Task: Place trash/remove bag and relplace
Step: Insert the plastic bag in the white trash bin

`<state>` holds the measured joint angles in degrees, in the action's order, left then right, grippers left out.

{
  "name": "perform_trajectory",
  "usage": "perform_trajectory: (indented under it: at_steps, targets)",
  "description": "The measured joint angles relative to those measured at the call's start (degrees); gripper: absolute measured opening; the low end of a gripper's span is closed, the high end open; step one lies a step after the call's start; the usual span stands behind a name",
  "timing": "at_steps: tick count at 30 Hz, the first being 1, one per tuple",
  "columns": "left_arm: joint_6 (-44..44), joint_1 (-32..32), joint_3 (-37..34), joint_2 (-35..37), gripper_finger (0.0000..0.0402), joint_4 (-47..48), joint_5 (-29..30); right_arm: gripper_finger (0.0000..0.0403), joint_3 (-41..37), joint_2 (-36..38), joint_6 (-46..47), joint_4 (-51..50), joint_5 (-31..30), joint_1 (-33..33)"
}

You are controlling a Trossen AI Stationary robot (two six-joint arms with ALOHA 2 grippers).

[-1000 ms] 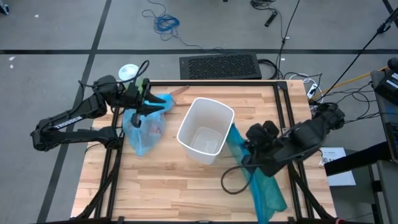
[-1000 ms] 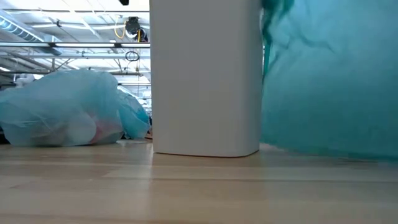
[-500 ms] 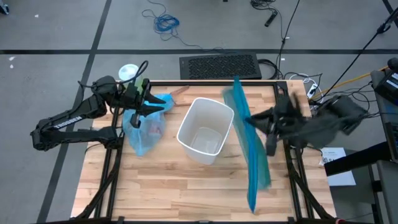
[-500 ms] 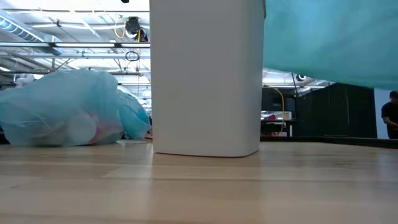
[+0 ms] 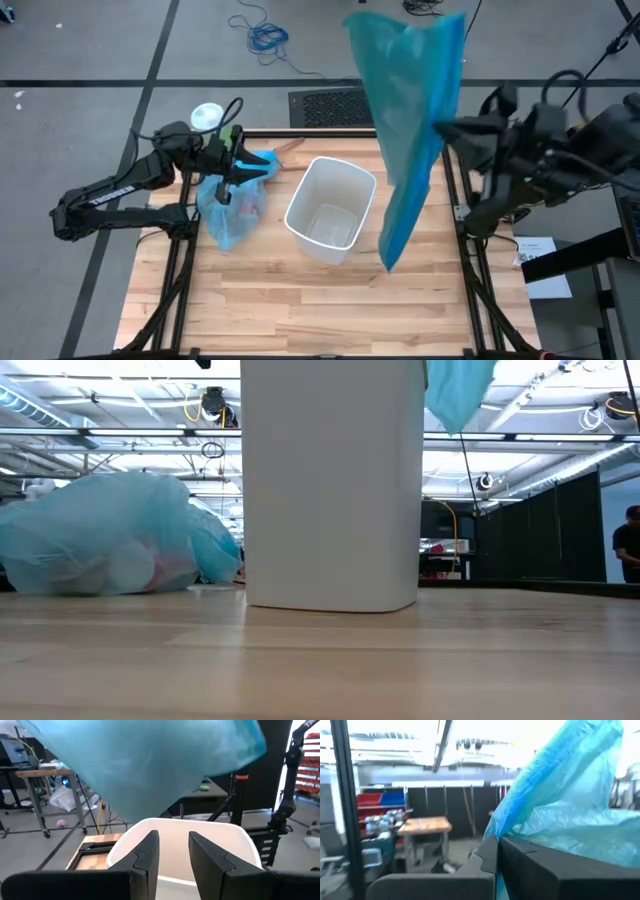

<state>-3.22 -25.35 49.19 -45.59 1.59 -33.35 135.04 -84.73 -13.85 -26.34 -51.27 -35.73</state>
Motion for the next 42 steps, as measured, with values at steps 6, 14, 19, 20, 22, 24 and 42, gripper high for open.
perform_trajectory:
  at_steps: [6,14,19,20,22,24,42]
  targets:
    - [-5.4,3.7,0.0,-3.2,0.0102,-3.1,-0.3,0.0,0.0,-0.2,-6.5,2.5,0.0,0.9]
    - [-6.3,12.1,0.0,-10.2,0.0102,-20.7,-0.8,0.0,-0.1,-1.5,-7.7,2.4,0.5,4.6]
    - [-6.5,15.3,0.0,-14.0,0.0102,-28.2,-0.9,0.0,-0.1,-2.3,-12.0,4.9,0.6,7.7]
    - [-6.7,16.0,0.0,-14.6,0.0102,-29.5,-0.9,0.0,-0.1,-2.4,-12.9,5.5,0.6,8.2]
    - [-7.5,17.1,0.0,-15.8,0.0102,-31.9,-0.9,0.0,-0.1,-2.4,-14.3,6.0,1.4,9.4]
    - [-7.9,18.2,0.0,-17.2,0.0102,-33.6,-0.7,0.0,-0.1,-2.4,-14.5,6.5,3.6,10.8]
    - [-11.1,21.6,4.1,-24.6,0.0103,-40.9,11.3,0.0,0.0,-4.3,-15.5,16.8,18.0,17.4]
